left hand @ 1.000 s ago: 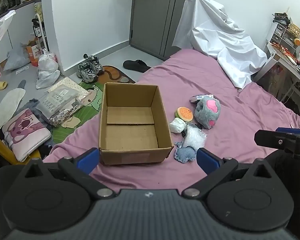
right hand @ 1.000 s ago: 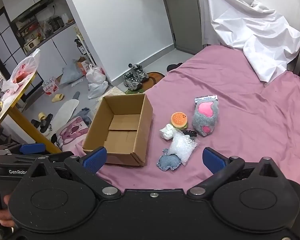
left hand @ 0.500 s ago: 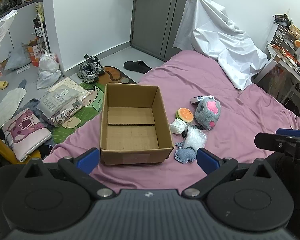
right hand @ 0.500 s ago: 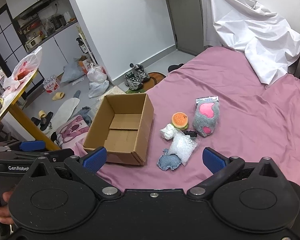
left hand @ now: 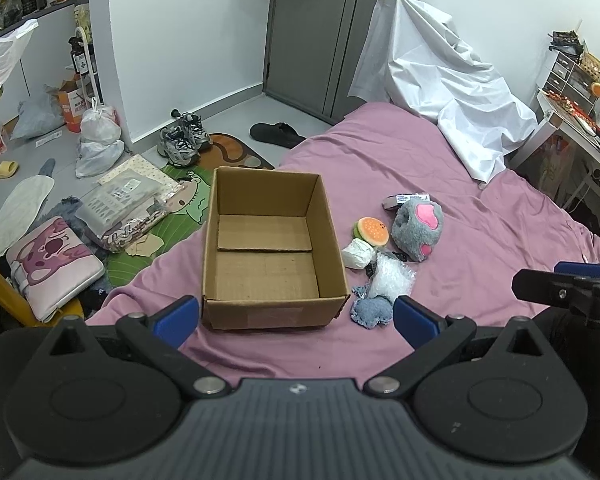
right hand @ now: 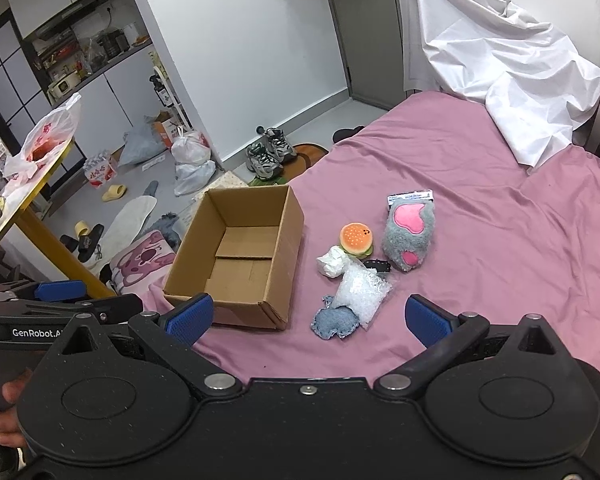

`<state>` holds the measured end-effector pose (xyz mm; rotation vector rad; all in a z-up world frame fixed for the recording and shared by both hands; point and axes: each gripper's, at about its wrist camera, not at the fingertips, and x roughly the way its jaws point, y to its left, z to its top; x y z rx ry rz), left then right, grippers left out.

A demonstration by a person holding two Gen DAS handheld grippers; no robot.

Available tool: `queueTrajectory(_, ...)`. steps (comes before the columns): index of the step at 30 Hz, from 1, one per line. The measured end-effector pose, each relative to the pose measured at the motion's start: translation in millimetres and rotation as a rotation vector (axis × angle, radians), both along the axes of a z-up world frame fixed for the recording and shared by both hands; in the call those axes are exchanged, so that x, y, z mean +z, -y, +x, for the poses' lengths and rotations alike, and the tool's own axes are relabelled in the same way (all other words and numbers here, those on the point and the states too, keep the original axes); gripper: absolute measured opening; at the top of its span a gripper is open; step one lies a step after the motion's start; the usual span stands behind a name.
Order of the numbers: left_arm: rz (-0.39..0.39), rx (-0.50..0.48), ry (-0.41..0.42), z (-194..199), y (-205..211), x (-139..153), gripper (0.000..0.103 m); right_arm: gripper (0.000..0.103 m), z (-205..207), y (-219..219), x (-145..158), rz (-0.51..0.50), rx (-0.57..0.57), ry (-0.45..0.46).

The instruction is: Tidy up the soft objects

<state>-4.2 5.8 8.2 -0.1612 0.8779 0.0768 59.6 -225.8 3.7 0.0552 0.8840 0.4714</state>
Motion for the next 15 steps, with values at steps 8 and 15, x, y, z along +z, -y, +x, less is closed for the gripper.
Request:
queueTrajectory(8, 0.002, -0.001, 0.000, -0.2, 1.0, -0.7, 0.103, 0.103, 0.0, 0.2, -0.5, -0.003, -0.001, -0.001)
queueTrajectory(15, 0.003, -0.001, 0.000, -0.4, 1.0, -0.9, 0.103, 0.103, 0.3, 0.7, -0.1, -0.002, -0.003, -0.001)
